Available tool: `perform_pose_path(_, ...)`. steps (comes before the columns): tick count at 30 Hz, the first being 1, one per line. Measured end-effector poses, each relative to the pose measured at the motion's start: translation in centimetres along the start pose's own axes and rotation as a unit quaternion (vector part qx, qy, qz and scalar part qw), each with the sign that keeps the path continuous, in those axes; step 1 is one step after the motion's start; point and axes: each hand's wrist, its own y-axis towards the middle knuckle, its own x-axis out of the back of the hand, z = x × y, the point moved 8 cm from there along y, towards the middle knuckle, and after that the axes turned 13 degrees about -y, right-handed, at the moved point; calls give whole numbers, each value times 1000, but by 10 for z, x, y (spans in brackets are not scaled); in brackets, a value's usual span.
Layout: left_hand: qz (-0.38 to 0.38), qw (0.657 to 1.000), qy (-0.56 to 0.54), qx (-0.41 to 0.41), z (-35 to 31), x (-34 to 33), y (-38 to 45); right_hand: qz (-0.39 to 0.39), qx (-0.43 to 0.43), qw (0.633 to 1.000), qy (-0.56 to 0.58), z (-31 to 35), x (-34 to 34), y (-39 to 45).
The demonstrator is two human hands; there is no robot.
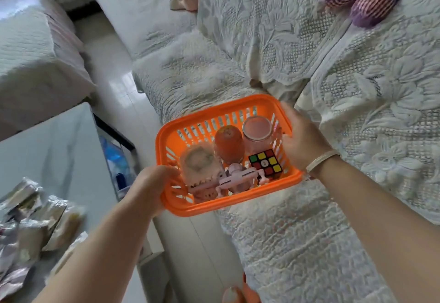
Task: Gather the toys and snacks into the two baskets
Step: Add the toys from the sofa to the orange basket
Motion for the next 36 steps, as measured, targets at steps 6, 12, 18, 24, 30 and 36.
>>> perform_pose_path(6, -11, 999, -49, -5, 39, -29, 50, -22, 17, 1000, -4, -34, -48, 25)
perform_pose_path(12, -63, 986, -157, -3, 88, -64, 99, -91, -26, 993, 74, -94, -103, 25)
perform_pose_path(18, -114, 968, -222, -11, 113, -95, 127, -58, -88, 991, 76, -142, -163, 34)
perform_pose_path(24, -139, 959, -245, -33, 124, -114, 141, 8, -127, 991, -38, -184, -223, 69)
perform_pose_path(30, -147, 956, -249, -43, 129, -117, 149, 87, -164, 971, -153, -204, -269, 94)
perform_pose_path(36, -148, 951, -270, -30, 137, -110, 156, -12, -131, 975, -181, -209, -276, 86)
